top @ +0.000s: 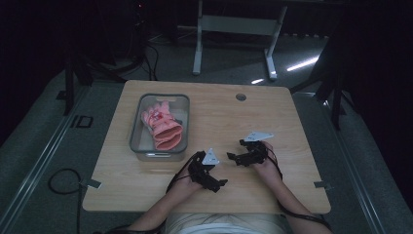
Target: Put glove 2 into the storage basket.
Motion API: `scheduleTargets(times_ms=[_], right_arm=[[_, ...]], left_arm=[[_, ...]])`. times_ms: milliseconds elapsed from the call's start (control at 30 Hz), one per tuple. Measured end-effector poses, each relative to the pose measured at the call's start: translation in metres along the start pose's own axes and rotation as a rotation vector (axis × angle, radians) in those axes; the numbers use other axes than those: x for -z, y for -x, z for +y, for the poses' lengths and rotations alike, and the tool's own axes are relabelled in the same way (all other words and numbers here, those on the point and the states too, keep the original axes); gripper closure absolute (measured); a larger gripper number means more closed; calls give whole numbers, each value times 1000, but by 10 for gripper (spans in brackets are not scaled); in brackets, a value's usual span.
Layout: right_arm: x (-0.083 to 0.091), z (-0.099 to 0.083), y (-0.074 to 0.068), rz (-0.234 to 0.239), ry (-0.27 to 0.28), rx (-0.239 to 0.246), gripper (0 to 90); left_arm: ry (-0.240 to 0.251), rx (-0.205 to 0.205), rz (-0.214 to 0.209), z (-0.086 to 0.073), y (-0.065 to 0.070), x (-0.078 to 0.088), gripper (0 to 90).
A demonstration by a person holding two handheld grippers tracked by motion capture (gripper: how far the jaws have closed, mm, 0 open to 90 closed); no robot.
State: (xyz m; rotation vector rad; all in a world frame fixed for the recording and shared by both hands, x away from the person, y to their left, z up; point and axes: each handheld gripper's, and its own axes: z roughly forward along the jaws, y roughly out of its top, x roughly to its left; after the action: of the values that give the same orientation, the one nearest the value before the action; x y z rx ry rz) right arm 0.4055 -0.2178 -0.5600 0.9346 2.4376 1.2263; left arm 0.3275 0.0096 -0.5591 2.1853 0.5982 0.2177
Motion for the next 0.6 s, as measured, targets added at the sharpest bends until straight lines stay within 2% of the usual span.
scheduleTargets(times_ms=[100, 333, 600], right_arm=[[-1, -2, 0, -9, -8, 1, 141], [-1, -3, 1, -25, -3, 6, 141], [-2, -3, 0, -25, -6, 16, 141]], left_arm=[[-10, -15, 13, -1, 1, 0, 16], [6, 7, 0, -3, 0, 0, 16], [7, -4, -1, -5, 1, 1, 16]])
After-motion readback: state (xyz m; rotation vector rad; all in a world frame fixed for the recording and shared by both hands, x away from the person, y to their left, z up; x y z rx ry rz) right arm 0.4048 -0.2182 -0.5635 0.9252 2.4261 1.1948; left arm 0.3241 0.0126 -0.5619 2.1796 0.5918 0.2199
